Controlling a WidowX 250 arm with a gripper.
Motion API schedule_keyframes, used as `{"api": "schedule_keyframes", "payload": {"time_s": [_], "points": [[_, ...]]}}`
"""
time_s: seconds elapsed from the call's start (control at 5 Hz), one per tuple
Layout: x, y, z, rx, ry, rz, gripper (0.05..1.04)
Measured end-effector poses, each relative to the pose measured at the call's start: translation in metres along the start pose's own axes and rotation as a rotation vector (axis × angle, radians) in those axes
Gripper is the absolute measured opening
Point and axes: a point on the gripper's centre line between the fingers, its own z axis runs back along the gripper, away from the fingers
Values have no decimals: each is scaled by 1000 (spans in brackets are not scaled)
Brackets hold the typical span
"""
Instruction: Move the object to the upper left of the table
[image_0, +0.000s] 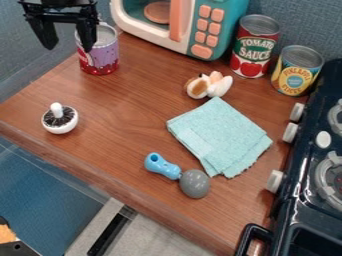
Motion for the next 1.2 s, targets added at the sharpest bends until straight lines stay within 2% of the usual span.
{"api": "schedule_keyframes", "payload": {"time_s": [0.2, 0.4, 0.8, 1.0, 1.2], "points": [[-4, 0, -11, -11, 35, 6, 1000], [-22, -5, -19, -56, 91, 16, 1000], [-66, -4, -11, -10, 13, -140, 1000], [-80, -6, -19, -4, 15, -161, 1000], [-79, -13, -36, -21, 34, -221, 1000]]}}
